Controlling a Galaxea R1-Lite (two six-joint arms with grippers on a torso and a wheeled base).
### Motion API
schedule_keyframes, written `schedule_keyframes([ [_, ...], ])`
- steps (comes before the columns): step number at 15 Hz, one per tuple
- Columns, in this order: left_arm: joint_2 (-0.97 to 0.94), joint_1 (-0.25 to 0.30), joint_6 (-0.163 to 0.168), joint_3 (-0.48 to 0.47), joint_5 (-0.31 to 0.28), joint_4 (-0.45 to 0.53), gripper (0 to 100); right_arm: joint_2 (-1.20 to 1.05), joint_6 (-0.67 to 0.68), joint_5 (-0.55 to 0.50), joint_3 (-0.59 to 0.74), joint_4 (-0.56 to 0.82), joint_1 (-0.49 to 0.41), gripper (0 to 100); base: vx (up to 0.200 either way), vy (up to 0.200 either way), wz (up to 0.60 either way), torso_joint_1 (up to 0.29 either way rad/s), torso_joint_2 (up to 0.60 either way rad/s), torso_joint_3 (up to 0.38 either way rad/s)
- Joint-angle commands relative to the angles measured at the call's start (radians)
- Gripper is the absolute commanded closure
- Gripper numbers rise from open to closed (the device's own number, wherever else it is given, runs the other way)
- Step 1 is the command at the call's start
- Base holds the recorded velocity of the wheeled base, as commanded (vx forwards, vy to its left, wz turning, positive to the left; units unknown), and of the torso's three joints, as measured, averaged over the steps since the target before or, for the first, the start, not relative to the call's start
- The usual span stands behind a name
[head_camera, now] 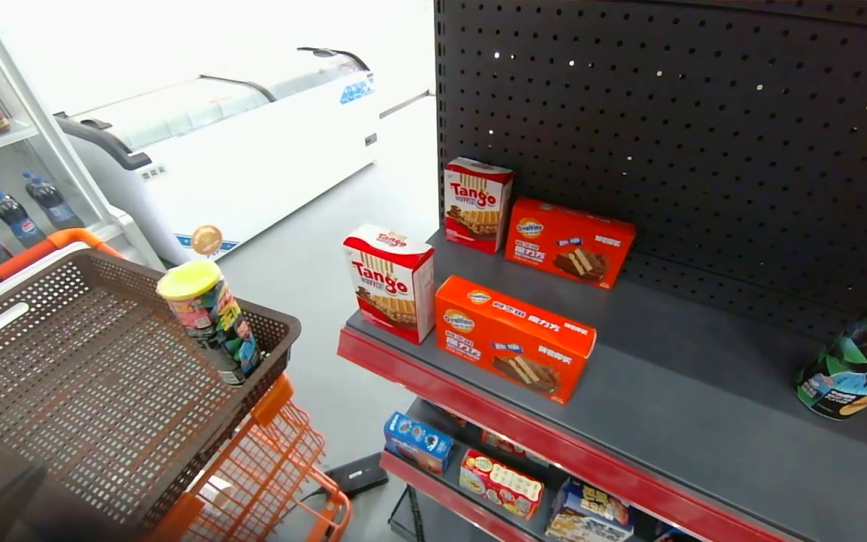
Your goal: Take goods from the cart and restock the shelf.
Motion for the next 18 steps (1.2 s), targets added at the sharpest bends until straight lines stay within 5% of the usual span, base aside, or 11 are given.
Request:
schedule_keyframes([
  [1,0.372,0.08,-0.017,0.062,-0.003,-0.266,0,0.0,0.0,0.0,0.0,0.0,0.0,0,0.0,0.0,0.0,0.0,0.0,0.0],
  [4,0.606,0.096,-0.008,0.151,0.002,-0.571,0,0.001,0.0,0.0,0.0,0.0,0.0,0,0.0,0.0,0.0,0.0,0.0,0.0],
  [5,0.757,0.086,-0.025,0.172,-0.001,-0.819,0,0.0,0.0,0.0,0.0,0.0,0.0,0,0.0,0.0,0.0,0.0,0.0,0.0],
  [7,0.925,0.086,-0.026,0.186,-0.003,-1.062,0,0.001,-0.001,0.0,0.0,0.0,0.0,0,0.0,0.0,0.0,0.0,0.0,0.0],
  [13,1.184,0.043,-0.025,0.031,-0.004,-1.244,0,0.001,0.0,0.0,0.0,0.0,0.0,0,0.0,0.0,0.0,0.0,0.0,0.0],
  [18,1.334,0.028,-0.023,-0.138,-0.006,-1.275,0,0.0,0.0,0.0,0.0,0.0,0.0,0,0.0,0.0,0.0,0.0,0.0,0.0],
])
